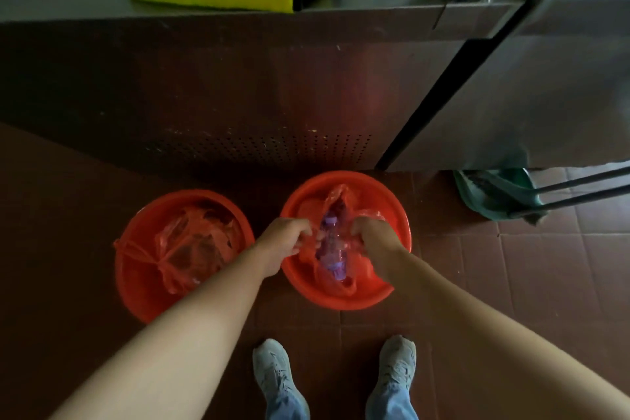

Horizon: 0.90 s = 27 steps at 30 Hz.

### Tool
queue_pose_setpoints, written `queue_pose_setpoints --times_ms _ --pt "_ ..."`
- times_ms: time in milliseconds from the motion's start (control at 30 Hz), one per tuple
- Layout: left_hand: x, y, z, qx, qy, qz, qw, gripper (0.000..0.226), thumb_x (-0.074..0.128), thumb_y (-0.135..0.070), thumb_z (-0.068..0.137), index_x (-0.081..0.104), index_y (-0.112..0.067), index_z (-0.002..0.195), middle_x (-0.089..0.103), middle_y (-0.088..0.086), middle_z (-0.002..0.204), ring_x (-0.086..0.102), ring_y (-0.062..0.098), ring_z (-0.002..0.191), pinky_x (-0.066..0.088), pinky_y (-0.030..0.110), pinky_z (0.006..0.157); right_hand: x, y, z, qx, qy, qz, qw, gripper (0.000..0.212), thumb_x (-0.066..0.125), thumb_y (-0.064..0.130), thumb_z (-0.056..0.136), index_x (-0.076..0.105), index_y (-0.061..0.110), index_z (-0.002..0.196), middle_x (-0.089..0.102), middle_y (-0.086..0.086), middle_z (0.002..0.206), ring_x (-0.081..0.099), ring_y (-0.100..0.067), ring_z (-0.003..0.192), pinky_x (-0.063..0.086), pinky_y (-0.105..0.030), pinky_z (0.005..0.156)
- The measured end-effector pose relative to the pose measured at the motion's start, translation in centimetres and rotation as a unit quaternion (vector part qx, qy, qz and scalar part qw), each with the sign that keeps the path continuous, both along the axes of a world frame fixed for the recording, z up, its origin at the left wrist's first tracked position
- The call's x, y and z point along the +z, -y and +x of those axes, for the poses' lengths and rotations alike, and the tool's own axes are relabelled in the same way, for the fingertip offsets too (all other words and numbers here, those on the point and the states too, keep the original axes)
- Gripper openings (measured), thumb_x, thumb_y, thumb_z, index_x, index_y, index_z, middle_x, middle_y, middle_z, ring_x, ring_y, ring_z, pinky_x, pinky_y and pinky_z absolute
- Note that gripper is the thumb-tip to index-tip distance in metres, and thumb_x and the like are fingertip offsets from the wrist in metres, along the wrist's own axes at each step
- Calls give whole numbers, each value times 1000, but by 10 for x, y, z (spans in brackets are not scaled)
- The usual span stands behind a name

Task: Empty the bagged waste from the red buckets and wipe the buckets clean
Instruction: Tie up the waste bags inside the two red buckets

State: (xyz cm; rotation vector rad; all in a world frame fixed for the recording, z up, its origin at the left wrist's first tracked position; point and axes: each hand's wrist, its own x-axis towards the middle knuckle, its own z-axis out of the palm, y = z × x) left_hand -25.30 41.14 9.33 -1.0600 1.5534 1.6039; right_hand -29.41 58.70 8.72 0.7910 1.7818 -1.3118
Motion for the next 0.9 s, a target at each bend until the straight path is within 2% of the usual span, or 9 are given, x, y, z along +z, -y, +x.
queue_pose_setpoints --times_ms 67,133,200,300,533,667,733,800,900 --pt "1 -5 1 -5 -15 38 999 24 49 -3 88 72 -4 96 77 11 94 74 18 85 50 32 90 5 -1 -2 96 1 -24 995 28 47 -9 85 69 7 81 67 -3 65 55 -19 62 40 -26 52" --pt "0 -7 2 -23 -30 35 999 26 44 5 91 66 -8 89 73 12 89 75 17 78 55 30 84 4 -3 -2 186 -12 -38 982 38 41 -14 92 69 3 110 71 -14 92 61 -24 78 51 -32 68" --pt "-5 -6 4 -45 -30 17 998 28 44 9 95 67 -7 97 74 13 87 74 18 77 57 31 85 1 -5 0 221 -46 -46 973 47 42 -19 90 69 4 121 72 -17 102 66 -25 86 54 -37 80" --pt "-11 -3 10 -81 -20 38 996 17 60 -1 97 71 -12 101 77 10 87 75 20 85 54 35 93 -4 -7 3 305 -132 4 943 43 50 -12 89 72 12 118 73 -3 102 67 -15 86 51 -18 75" --pt "-18 5 18 -101 -1 113 988 6 70 -23 94 74 -18 94 78 7 95 74 16 93 51 34 93 -14 -3 12 467 -143 31 872 44 55 3 96 57 24 135 64 -1 117 65 -18 96 51 -21 76" --pt "-12 -2 20 -133 2 121 984 28 86 -39 71 76 -20 90 78 4 92 74 15 89 52 35 93 -14 1 16 462 -114 -7 879 51 51 -2 97 54 24 141 67 -6 115 68 -25 100 56 -28 83" --pt "-14 -5 18 -140 0 93 986 20 81 -29 81 72 -19 95 77 3 89 74 16 86 52 40 99 -15 2 15 462 -113 -11 879 49 51 0 96 56 25 138 67 -4 109 68 -21 93 53 -25 73" --pt "-16 -5 17 -138 1 66 988 6 69 -14 93 70 -16 99 76 5 86 73 18 85 51 43 103 -15 2 12 472 -114 -6 874 45 53 4 96 57 25 135 67 -1 107 66 -16 92 51 -22 75" --pt "-14 -6 15 -138 -1 46 989 10 64 -8 94 69 -14 100 75 6 85 72 19 85 52 42 101 -18 2 9 461 -81 -3 883 45 52 2 95 57 22 134 65 1 102 63 -11 83 48 -17 65"
